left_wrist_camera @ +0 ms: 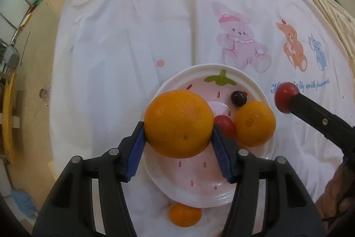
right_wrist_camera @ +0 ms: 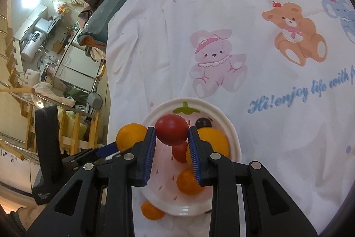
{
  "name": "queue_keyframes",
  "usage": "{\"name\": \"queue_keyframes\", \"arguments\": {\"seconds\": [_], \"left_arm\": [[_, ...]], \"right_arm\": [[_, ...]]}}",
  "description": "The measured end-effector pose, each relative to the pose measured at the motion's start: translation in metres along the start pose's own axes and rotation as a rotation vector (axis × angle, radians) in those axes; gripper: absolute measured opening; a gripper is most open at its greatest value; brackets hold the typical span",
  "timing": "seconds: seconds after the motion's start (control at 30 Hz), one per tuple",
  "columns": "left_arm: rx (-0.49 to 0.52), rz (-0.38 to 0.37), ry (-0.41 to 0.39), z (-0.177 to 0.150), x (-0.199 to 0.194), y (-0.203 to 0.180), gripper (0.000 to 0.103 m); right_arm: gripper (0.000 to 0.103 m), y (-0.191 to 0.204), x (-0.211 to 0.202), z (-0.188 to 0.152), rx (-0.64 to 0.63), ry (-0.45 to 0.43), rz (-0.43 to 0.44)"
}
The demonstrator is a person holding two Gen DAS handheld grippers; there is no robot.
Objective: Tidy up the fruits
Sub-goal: 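Lower the orange and tomato onto the pink plate and open both grippers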
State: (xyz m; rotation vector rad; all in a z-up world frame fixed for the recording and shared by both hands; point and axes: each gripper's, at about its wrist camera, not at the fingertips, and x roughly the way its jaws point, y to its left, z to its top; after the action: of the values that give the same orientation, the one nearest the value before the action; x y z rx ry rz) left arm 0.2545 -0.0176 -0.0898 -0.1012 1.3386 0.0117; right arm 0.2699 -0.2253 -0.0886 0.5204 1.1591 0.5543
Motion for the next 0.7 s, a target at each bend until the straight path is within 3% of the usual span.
{"name": "queue_keyframes", "arguments": {"seconds": [0.33, 0.7], "left_arm": [[0.022, -0.034, 0.003, 0.004, 0.017, -0.006, 0.055], [0.010, -0.041, 0.009, 0.004, 0.025, -0.004, 0.056]], "right_arm": [[0.032, -0.003, 0.028, 0.015, 0.002, 0.037, -0.011], [0.034, -0.002, 0.029, 0.014, 0.004, 0.045, 0.006]]}}
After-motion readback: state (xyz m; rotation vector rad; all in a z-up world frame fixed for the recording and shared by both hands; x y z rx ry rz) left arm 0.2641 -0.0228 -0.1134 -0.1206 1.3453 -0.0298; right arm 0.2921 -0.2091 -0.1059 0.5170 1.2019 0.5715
